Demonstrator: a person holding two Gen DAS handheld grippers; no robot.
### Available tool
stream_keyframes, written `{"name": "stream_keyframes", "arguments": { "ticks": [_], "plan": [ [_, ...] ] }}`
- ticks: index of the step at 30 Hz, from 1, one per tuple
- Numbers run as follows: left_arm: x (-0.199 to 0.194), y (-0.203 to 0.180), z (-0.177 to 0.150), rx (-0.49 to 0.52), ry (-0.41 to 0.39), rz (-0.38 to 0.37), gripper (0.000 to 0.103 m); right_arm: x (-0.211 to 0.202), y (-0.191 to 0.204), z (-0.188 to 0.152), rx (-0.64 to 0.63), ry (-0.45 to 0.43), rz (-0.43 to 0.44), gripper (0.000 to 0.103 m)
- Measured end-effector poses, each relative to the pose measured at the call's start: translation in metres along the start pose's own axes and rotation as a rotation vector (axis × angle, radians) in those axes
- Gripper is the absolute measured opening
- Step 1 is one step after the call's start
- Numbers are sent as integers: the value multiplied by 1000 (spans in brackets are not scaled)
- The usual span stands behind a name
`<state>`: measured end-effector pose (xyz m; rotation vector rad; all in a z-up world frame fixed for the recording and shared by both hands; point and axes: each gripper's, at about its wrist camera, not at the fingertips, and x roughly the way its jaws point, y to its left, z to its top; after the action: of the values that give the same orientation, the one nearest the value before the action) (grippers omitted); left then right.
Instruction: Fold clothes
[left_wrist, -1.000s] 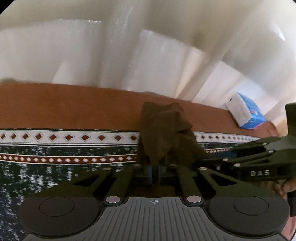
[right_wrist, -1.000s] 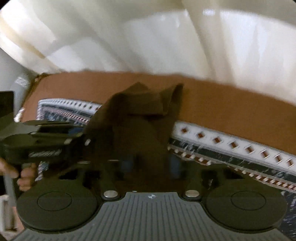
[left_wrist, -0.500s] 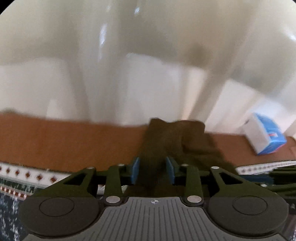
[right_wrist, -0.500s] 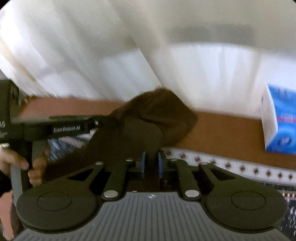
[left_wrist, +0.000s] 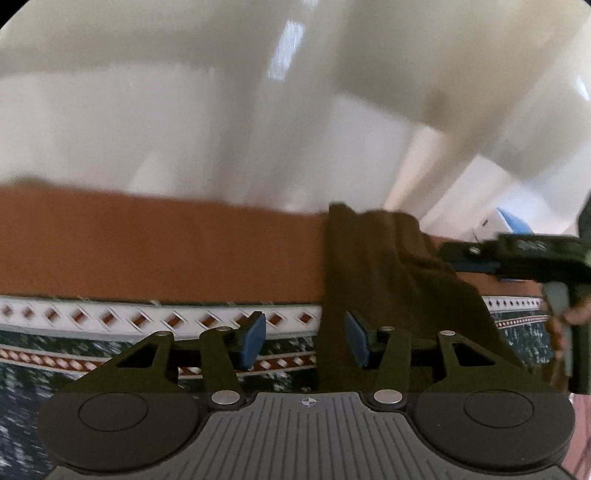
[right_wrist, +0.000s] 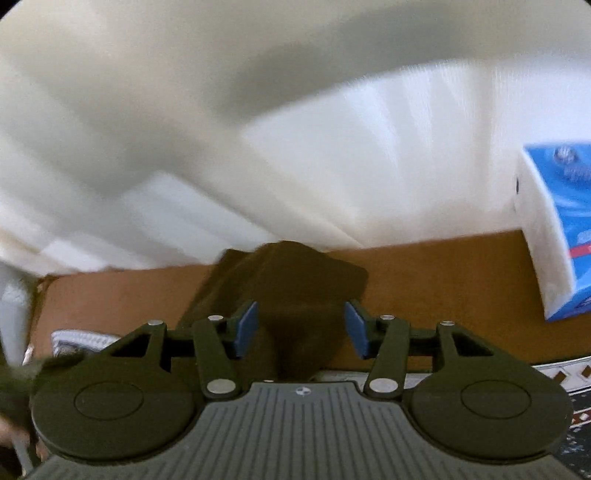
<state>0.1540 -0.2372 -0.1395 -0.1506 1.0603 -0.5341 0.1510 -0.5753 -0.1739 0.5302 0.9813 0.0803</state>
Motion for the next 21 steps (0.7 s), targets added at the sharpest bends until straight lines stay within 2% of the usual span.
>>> {"name": "stream_keyframes", "arguments": {
  "ticks": [2,4,5,6,7,8,11,13,15,16,17,19,20,21],
  "plan": [
    [9,-6,-2,3,9,-27,63,13,-6,1,37,25,-30,57],
    [14,-10,-2,31,8,-41,61,17,-4,3,35,11,-17,56],
    [15,-12,-2,43,9,-50,57,19,-3,6,17,21,1,33],
    [15,-14,-2,58,12,-58,43,20,0,9,-11,33,21,5],
    [15,-16,-2,75,6,-57,8,18,5,12,-45,29,25,5],
    [14,-19,-1,94,-6,-52,1,14,11,16,-87,4,38,5],
    [8,-21,0,90,-82,-17,0,-7,32,29,-231,-122,109,4],
    [11,-17,1,50,-110,15,0,-14,43,35,-316,-186,104,4],
    [19,-14,1,25,-105,43,0,-22,45,28,-341,-187,99,4],
    [23,-12,0,15,-93,53,15,-25,47,24,-353,-187,96,4],
    [24,-10,0,5,-82,53,24,-29,48,21,-366,-188,94,5],
    [14,-4,1,-13,-93,44,29,-37,50,14,-391,-189,89,10],
    [3,0,2,-19,-108,41,38,-41,51,11,-404,-190,87,21],
    [-9,4,3,-24,-119,39,44,-45,52,7,-416,-190,84,43]
  ]
}}
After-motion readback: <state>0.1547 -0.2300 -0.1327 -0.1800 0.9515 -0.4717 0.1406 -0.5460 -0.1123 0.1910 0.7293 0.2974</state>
